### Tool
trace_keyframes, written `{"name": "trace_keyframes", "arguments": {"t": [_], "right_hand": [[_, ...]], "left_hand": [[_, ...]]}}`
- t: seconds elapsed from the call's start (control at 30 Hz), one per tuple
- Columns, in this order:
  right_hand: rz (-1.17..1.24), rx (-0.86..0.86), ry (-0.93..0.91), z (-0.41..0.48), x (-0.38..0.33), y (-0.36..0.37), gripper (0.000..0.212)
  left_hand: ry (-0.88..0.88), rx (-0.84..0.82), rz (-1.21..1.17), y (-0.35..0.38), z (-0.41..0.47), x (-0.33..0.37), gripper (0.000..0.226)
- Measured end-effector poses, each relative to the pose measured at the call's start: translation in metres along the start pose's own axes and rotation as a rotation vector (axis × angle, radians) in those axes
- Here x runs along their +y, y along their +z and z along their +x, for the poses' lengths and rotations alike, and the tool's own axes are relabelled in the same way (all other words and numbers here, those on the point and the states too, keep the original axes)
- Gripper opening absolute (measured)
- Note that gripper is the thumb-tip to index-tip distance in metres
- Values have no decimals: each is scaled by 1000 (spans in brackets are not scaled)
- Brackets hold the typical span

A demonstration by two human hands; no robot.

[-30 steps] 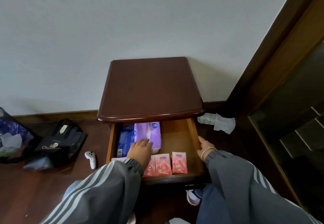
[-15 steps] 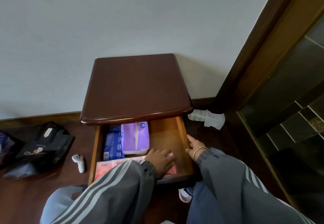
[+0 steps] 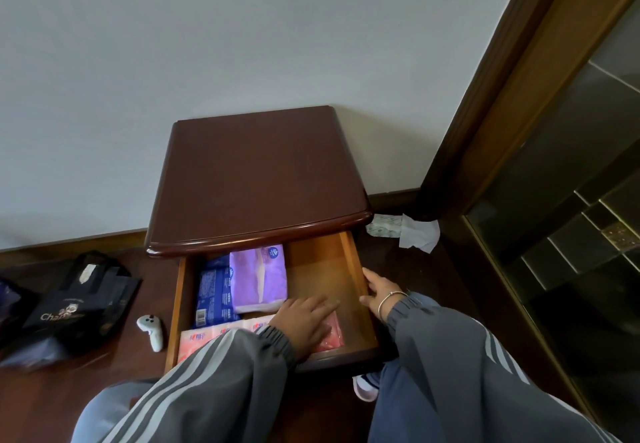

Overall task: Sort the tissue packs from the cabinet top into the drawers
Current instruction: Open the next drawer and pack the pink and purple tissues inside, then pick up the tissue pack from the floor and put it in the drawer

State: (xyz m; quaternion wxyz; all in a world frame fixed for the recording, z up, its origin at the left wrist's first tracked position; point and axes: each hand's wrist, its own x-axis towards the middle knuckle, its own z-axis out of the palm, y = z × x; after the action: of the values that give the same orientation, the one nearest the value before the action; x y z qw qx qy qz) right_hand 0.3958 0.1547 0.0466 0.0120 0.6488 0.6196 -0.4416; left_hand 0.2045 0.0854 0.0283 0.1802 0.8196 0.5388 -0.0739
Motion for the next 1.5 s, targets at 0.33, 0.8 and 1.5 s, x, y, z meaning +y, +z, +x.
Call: {"name": "trace_keyframes", "arguments": {"t": [0.33,0.8,1.5], "right_hand": [[319,117,-91,-18,54,-97,35],[308,286,96,223,259,-156,27],[-475,213,36,507,380,-28,74]], "left_hand": [[264,407,-81,-102,57,34,32],[-115,-41,189,29,420,103,30],[-252,-171,234,252,610,-36,73]]}}
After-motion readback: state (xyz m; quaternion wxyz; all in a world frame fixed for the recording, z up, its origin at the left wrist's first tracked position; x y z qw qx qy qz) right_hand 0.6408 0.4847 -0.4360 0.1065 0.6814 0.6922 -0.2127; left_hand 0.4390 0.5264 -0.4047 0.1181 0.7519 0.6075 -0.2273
